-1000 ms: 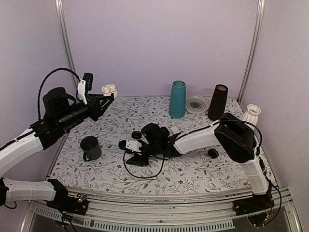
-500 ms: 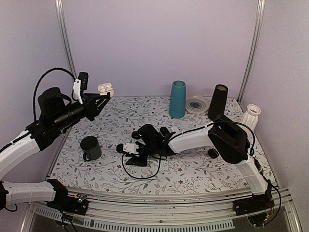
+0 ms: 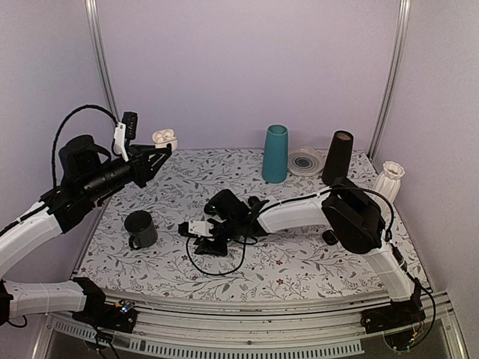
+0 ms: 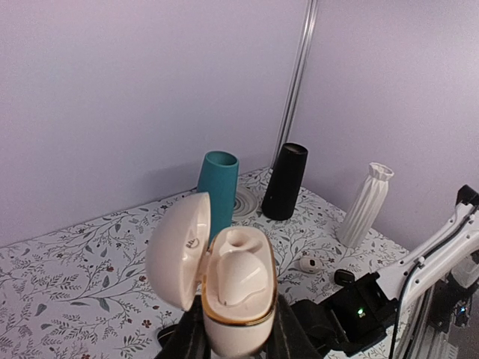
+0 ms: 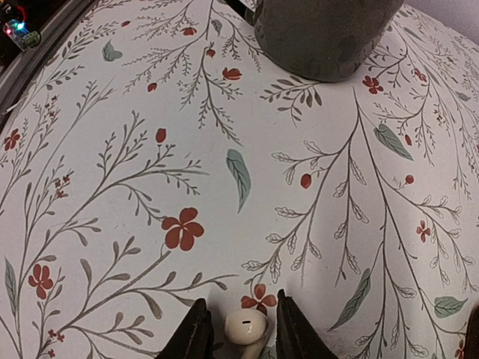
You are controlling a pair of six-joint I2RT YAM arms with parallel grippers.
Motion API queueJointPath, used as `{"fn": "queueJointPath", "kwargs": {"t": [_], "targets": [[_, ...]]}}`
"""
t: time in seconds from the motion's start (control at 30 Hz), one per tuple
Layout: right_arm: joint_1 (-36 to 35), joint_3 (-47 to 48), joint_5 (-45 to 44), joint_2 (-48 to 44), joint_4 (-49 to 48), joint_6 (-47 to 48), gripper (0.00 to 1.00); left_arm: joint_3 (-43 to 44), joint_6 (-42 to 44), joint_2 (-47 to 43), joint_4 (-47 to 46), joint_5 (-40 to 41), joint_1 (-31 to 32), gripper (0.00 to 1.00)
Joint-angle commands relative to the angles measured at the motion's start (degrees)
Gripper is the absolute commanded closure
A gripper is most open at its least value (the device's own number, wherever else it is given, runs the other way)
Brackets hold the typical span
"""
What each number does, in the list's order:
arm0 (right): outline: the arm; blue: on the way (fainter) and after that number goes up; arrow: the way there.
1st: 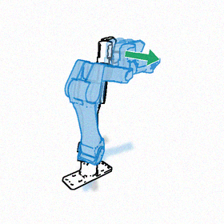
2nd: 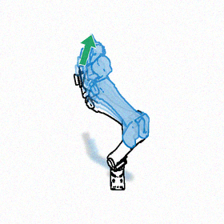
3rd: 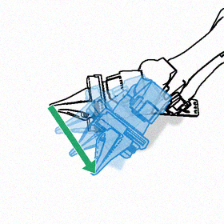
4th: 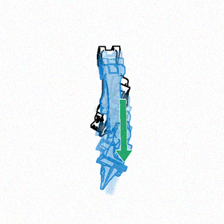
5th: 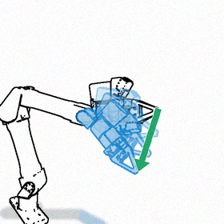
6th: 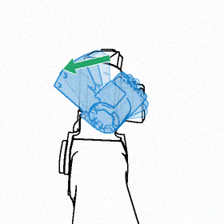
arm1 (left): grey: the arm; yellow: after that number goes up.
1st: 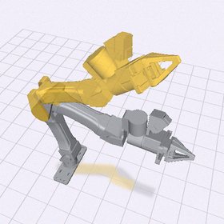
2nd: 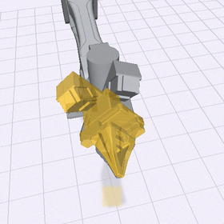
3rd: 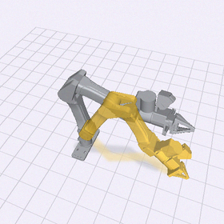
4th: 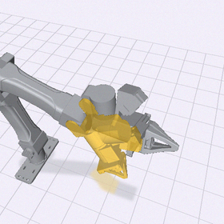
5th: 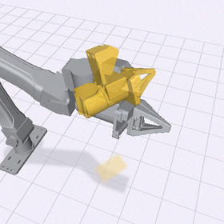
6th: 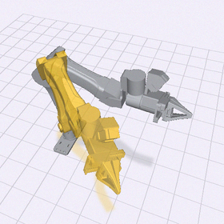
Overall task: Insert the wireless bluetooth earbuds into the charging case
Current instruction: Pick up the right earbud from the center of the board, then insert the right earbud into the right side groove of the charging case.
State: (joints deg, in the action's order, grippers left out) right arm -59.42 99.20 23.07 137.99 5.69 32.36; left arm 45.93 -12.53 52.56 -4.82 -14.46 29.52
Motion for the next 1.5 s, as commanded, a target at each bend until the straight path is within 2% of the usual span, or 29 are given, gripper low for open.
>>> {"fn": "queueJointPath", "kwargs": {"t": [0.0,0.2,0.43,0.5,0.63,0.9,1.13,1.47], "targets": [[0.4,1.1,-0.2,2.7,5.2,-0.1,0.75,0.8,-0.5,0.1,0.0,-0.7,-0.9,1.00],[0.4,1.4,-0.6,2.8,6.8,-0.3,0.80,0.8,-0.7,0.1,-0.1,-0.9,-1.0,1.00],[0.4,1.5,-0.3,2.4,6.9,-2.2,0.95,0.4,-1.0,0.7,-0.8,-1.4,-1.0,1.00],[0.6,1.4,-0.8,2.2,6.2,-4.2,0.97,0.3,-1.2,0.7,-1.1,-1.4,-1.0,1.00],[1.7,-0.9,-1.2,0.0,1.8,-10.3,0.98,-0.1,-1.3,0.9,-1.8,-0.9,-1.0,1.00],[4.0,-12.5,-2.9,-10.9,-13.0,-22.4,0.98,-2.2,-2.2,1.3,-6.0,-1.7,-0.9,1.00],[6.4,-19.6,-4.5,-19.3,-21.2,-30.4,0.98,-3.9,-3.3,3.4,-10.6,-3.2,-0.4,1.00],[8.9,-28.4,-8.1,-32.6,-31.1,-41.1,0.98,-6.6,-4.5,6.5,-19.0,1.9,4.3,1.00]]}}
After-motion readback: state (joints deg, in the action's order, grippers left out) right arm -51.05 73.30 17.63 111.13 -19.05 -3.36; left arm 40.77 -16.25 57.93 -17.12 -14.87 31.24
